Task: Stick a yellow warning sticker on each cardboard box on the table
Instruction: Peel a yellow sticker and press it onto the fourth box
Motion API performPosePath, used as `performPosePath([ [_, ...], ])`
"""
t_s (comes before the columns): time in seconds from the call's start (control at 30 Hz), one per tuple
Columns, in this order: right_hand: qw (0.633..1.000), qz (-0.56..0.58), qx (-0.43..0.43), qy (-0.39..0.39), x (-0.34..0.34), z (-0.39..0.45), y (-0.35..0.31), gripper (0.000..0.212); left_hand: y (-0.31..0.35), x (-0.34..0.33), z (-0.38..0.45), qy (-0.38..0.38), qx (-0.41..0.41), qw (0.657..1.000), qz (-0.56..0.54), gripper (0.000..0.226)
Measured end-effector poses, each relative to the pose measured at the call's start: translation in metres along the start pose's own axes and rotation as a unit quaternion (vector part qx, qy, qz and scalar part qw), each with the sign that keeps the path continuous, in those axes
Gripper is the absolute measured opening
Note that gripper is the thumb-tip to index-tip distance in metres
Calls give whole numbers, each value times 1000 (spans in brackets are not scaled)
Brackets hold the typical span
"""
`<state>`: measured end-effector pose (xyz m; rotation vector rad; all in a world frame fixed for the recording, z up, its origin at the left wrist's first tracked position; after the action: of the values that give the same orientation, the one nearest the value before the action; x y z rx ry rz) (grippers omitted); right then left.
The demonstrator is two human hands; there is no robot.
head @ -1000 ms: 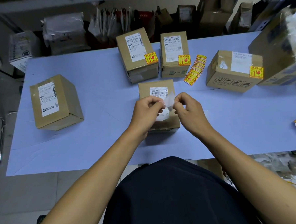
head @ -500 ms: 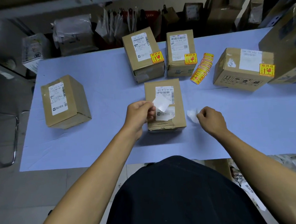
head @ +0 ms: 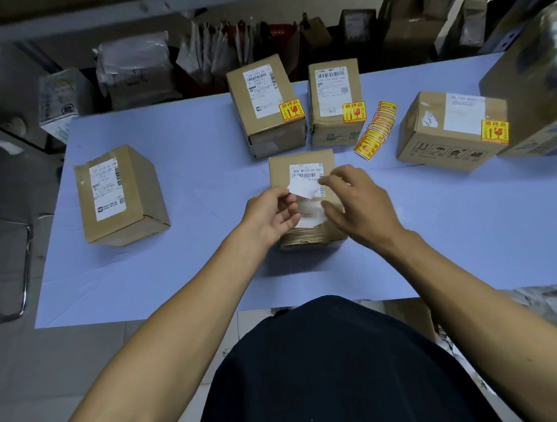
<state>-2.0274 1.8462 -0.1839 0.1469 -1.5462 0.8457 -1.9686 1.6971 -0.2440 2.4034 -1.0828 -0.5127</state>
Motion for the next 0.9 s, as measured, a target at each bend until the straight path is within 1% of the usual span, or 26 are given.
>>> performPosePath([
  [0.1, 995, -58, 82, 6, -2, 5, -25, 17, -10, -6, -3, -15, 43, 998, -37, 15],
  [0.17, 990, -83, 111, 16, -4, 5, -29, 5, -16, -7, -5, -22, 56, 997, -55, 17],
  [0.2, 990, -79, 112, 22, -6, 5, -28, 2, -19, -8, -6, -26, 62, 996, -66, 17],
  [0.23, 993, -64, 99, 23, -8, 4, -26, 1, -21, -8, -7, -32, 67, 994, -82, 17],
  [0.27, 997, -27, 65, 25, -9, 4, -20, 1, -22, -8, -8, -38, 67, 991, -105, 15],
  [0.3, 999, 39, 3, 30, -10, 4, -12, 3, -21, -8, -8, -44, 60, 988, -134, 15],
  [0.33, 986, 142, -87, 29, -12, 4, 0, 4, -19, -6, -7, -47, 47, 985, -161, 15],
  [0.37, 937, 289, -195, 22, -17, 3, 12, 6, -17, -4, -6, -48, 34, 983, -176, 16],
  [0.4, 848, 441, -295, 9, -26, -2, 22, 9, -16, -1, -4, -48, 23, 985, -165, 16],
  [0.43, 742, 557, -373, -13, -37, -7, 25, 11, -16, 1, -3, -48, 13, 991, -124, 16],
  [0.47, 649, 631, -422, -41, -45, -14, 24, 12, -17, 2, -2, -50, 3, 997, -65, 15],
  [0.5, 588, 670, -449, -67, -50, -18, 23, 12, -18, 1, -1, -53, -6, 999, -8, 14],
  [0.53, 552, 689, -462, -87, -54, -21, 22, 12, -20, 0, -2, -59, -15, 998, 33, 13],
  [0.57, 533, 699, -466, -99, -56, -24, 20, 11, -22, -2, -3, -67, -26, 996, 54, 12],
  [0.63, 513, 712, -470, -100, -58, -26, 19, 9, -21, -8, -5, -82, -50, 994, 46, 6],
  [0.7, 509, 715, -471, -93, -57, -27, 20, 8, -18, -11, -7, -78, -70, 994, 20, 6],
  [0.8, 516, 714, -466, -80, -56, -27, 23, 7, -16, -16, -8, -85, -78, 993, -2, 8],
  [0.9, 535, 707, -457, -70, -52, -28, 27, 7, -12, -20, -9, -90, -105, 990, 10, 8],
])
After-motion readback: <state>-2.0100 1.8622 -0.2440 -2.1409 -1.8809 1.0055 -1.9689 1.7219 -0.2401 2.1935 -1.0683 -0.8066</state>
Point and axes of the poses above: each hand's wrist, its own z-axis towards the middle knuckle, its own x-axis out of the back of the hand, y = z × x, the point moved 7 cm from there along z, towards the middle knuckle, and after that the axes turned 2 degrees about -x, right-handed, at the moved point
